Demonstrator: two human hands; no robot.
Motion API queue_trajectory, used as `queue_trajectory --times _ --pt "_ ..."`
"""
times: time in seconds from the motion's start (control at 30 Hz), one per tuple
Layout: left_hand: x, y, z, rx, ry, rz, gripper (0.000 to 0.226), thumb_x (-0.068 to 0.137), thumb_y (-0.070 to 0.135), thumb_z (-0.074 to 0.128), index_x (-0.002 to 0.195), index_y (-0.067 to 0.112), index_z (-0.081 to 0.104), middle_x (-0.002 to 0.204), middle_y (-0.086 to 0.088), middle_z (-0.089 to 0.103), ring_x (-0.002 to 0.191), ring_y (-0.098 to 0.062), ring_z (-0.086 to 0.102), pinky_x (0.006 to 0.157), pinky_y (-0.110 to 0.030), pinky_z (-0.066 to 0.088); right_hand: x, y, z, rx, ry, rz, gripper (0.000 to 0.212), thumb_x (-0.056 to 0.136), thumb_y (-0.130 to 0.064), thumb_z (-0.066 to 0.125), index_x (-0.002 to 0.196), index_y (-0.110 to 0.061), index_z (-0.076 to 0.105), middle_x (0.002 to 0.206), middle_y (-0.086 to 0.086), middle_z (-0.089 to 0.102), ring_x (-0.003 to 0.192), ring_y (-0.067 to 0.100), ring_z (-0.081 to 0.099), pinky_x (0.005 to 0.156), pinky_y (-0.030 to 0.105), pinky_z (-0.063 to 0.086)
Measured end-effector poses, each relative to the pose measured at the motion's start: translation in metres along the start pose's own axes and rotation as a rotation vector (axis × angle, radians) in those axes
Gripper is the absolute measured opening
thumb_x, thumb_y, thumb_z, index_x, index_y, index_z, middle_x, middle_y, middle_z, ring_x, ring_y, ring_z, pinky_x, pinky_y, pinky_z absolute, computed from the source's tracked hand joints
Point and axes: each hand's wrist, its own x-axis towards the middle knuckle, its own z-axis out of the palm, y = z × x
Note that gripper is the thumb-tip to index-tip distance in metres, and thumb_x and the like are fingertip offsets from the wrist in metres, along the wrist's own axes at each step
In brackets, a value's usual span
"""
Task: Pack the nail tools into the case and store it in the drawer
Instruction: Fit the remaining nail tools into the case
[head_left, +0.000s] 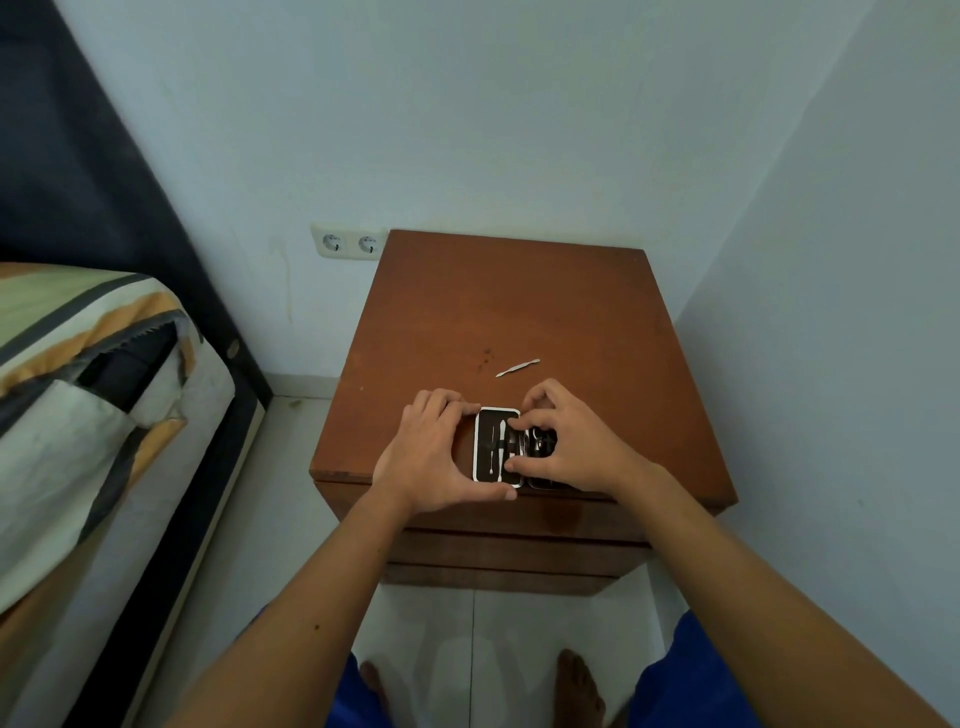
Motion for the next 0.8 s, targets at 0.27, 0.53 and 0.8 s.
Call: queue_trajectory --times 0.27,0.53,0.8 --pt "0.001 -0.001 0.001 -0.006 0.006 0.008 0.119 0.052 0.098 0.072 0.141 0.021 0.056 0.129 0.01 0.047 0.124 -0.013 0.04 0.111 -0.043 0.042 -0.005 0.001 0.0 0.021 0.007 -0.005 0.059 0.074 -0.054 0.086 0.123 -0.023 0.075 0.115 -0.01 0.05 0.102 0.005 0.054 0.088 0.015 0.043" --pt "-0.001 -0.003 0.002 -0.006 0.015 0.016 0.119 0.053 0.099 0.071 0.142 0.022 0.055 0.133 0.01 0.047 0.127 -0.012 0.039 0.112 -0.039 0.039 0.039 0.021 -0.018 0.159 0.355 0.201 0.013 0.089 -0.02 0.081 0.102 -0.021 0.082 0.097 -0.005 0.069 0.08 0.007 0.064 0.079 0.019 0.054" --pt "-0.017 0.005 0.007 -0.03 0.009 0.007 0.118 0.054 0.098 0.073 0.143 0.023 0.055 0.134 0.012 0.045 0.127 -0.009 0.036 0.111 -0.036 0.039 0.062 0.044 -0.012 0.068 0.233 0.23 0.012 0.088 -0.025 0.081 0.098 -0.032 0.082 0.099 -0.004 0.062 0.08 0.008 0.057 0.081 0.03 0.052"
